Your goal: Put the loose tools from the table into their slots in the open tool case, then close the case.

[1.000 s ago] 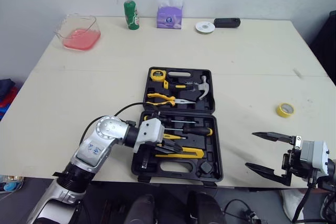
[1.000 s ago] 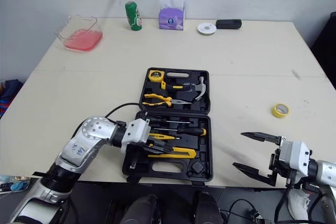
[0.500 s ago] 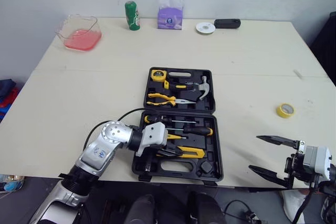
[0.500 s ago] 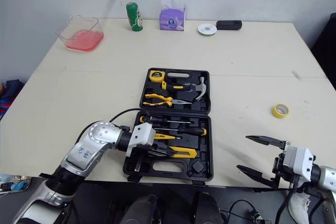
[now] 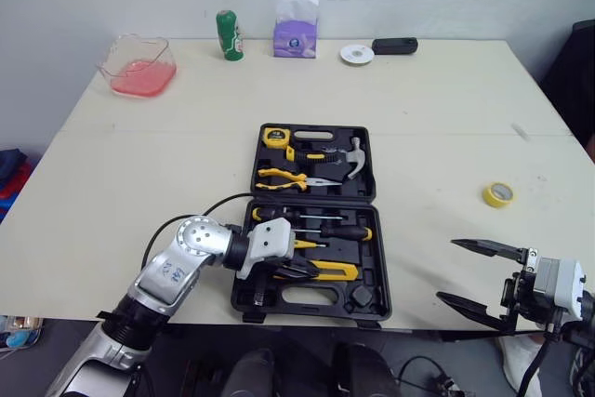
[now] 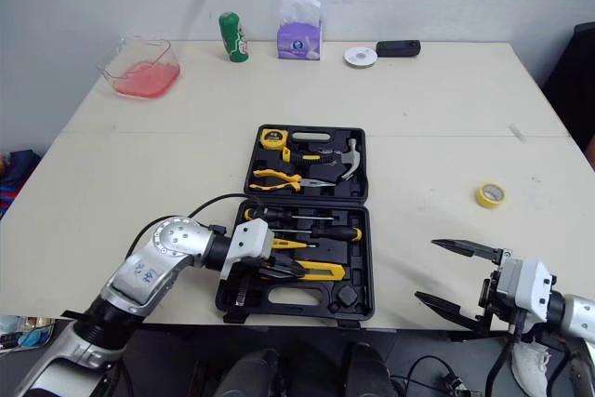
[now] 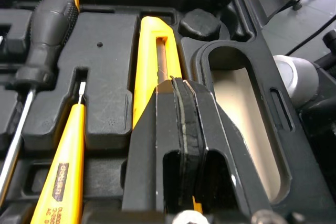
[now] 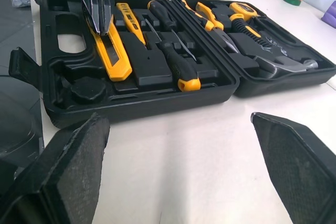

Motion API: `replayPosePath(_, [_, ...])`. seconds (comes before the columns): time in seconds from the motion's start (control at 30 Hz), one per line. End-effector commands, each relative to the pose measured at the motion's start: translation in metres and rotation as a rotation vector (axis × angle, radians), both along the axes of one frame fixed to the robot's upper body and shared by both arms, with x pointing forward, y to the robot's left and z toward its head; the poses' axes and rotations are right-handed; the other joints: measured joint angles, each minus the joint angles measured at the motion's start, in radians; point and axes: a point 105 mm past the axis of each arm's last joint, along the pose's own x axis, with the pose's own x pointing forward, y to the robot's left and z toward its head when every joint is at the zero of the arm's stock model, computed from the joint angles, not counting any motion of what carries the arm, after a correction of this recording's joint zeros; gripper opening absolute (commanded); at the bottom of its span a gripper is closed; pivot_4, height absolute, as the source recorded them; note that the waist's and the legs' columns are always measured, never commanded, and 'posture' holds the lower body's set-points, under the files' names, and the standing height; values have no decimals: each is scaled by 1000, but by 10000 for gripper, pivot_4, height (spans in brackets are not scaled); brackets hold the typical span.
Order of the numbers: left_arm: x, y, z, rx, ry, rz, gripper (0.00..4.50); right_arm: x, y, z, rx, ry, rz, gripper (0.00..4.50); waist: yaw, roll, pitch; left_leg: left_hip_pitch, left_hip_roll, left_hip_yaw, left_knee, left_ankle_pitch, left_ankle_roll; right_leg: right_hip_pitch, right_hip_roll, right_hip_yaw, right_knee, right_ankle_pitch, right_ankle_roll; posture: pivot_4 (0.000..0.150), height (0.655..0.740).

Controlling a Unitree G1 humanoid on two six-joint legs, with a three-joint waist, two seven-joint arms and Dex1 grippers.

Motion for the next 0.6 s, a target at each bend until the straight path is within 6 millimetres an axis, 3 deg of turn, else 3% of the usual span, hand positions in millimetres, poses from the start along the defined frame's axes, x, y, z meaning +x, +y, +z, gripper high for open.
replayPosePath(0.03, [-4, -3, 9, -94, -36, -29, 390, -1, 1, 9, -7, -32, 7, 45000, 0, -1, 0, 0, 0, 0, 0, 0, 0, 0, 0, 0, 0, 0, 0, 1500, 7400])
replayPosePath(0.13, [-3, -6, 19, -152, -77, -41, 390, -1, 2, 9, -6, -30, 9, 45000, 3, -1, 0, -2, 0, 0, 0, 0, 0, -1, 0, -1, -1, 0, 0, 1500, 7400])
replayPosePath(0.33, [3, -5, 10, -108, -95, -5, 390, -2, 6, 11, -3, -26, 15, 45000, 1, -1, 1, -2, 0, 0, 0, 0, 1, -1, 0, -1, -1, 0, 0, 1500, 7400])
replayPosePath(0.6, [11, 2, -19, 64, -50, 65, 390, 0, 11, 14, -2, -24, 18, 45000, 2, -1, 1, -2, 0, 0, 0, 0, 1, -1, 0, -1, -1, 0, 0, 1500, 7400])
